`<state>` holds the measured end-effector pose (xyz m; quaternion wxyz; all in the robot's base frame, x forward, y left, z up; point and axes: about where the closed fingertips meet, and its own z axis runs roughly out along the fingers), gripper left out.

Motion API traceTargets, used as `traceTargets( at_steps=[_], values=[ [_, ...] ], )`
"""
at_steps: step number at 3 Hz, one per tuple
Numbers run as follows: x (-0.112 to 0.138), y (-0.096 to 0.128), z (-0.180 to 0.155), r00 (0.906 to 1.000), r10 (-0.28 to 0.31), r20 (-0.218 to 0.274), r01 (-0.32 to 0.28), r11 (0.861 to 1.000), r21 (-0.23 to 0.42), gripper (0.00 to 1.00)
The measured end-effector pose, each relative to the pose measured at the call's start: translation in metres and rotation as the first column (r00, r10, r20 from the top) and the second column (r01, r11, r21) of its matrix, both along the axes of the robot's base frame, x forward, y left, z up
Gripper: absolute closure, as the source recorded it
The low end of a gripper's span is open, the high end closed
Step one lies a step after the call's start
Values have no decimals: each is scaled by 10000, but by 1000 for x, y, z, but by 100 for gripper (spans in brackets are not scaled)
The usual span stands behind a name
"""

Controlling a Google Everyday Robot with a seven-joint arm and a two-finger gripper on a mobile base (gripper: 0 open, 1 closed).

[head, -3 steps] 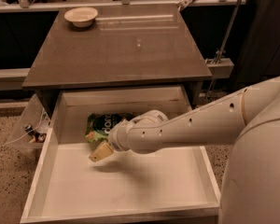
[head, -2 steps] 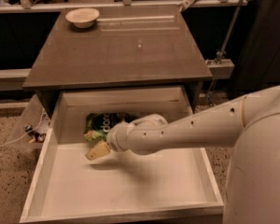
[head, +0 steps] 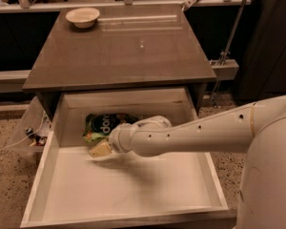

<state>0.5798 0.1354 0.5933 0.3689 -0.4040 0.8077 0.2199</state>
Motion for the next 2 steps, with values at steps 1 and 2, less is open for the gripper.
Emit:
traceTargets(
  at_steps=[1, 2],
  values=[
    [1, 0, 5, 10000, 71, 29, -71, 10000, -42, 42],
    [0, 0, 11, 10000, 72, 30, -72, 10000, -43, 65]
  ],
)
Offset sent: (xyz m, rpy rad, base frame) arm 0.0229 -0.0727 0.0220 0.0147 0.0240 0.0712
